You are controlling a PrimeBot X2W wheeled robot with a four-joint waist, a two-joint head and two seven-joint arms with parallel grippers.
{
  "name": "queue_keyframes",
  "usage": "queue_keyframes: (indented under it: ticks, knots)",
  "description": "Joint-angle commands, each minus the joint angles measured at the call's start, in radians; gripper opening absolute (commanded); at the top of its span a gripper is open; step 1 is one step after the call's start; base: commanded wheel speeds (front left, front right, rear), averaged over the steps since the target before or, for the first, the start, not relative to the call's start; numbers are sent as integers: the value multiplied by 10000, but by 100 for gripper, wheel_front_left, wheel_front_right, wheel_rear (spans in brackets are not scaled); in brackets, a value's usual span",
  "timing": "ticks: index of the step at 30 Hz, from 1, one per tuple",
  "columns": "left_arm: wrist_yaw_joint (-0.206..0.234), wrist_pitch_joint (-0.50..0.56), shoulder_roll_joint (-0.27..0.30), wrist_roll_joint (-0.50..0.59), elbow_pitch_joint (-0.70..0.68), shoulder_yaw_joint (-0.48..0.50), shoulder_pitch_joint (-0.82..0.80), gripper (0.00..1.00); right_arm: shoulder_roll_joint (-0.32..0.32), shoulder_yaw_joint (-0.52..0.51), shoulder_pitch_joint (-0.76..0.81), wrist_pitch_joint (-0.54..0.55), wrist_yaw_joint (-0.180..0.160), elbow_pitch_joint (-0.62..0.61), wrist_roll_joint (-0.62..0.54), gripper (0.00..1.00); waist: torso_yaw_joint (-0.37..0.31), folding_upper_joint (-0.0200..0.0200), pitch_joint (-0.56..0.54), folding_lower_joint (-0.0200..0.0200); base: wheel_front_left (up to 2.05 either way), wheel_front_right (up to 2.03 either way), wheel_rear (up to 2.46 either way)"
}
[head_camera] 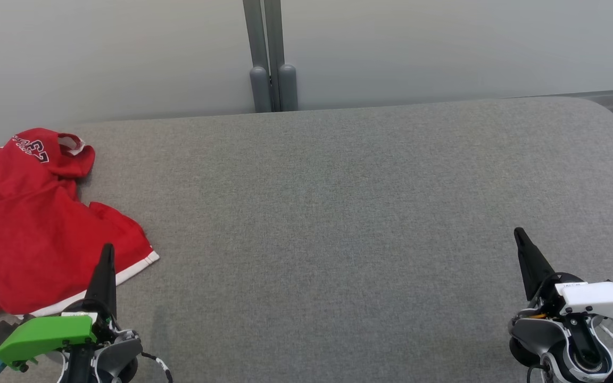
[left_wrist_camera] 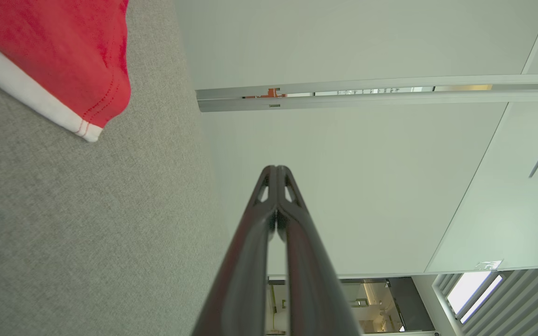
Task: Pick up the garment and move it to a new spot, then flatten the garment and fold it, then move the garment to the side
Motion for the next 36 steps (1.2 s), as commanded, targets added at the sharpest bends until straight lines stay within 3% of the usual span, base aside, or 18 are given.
queue_keyframes:
  ticks: [1, 15, 16, 17, 18, 19, 27, 36]
  knots:
    - [-50, 33, 82, 7, -1, 30, -136, 0, -11, 2, -59, 22, 5, 7, 70, 0, 0, 0, 0, 0, 0, 0, 0]
    - [-50, 33, 82, 7, 0, 30, -136, 0, -11, 2, -59, 22, 5, 7, 70, 0, 0, 0, 0, 0, 0, 0, 0]
    - [0, -4, 0, 2, -3, -2, 1, 100, 0, 1, 1, -4, 0, -2, -1, 100, 0, 0, 0, 0, 0, 0, 0]
    - [4, -10, -19, 1, 64, -10, 33, 100, 13, 1, 34, -4, 0, 69, -6, 100, 0, 0, 0, 0, 0, 0, 0]
    - [6, -17, -40, 4, 149, -29, 104, 0, 40, 6, 101, -13, -2, 143, -7, 0, 0, 0, 1, 0, 0, 0, 0]
    - [5, -45, -47, 13, 168, -53, 136, 100, 51, 21, 140, -40, -2, 155, -12, 100, 0, 0, 2, 0, 0, 0, 0]
    - [2, -452, -36, 456, 31, -375, 204, 100, 9, 171, 323, -450, -1, -128, -763, 100, 22, 0, 3, 0, 0, 0, 0]
    - [-1, -868, -10, 2363, -149, -770, 307, 100, -132, 381, 476, -869, -1, -729, -3219, 100, 88, 0, -1, 0, 0, 0, 0]
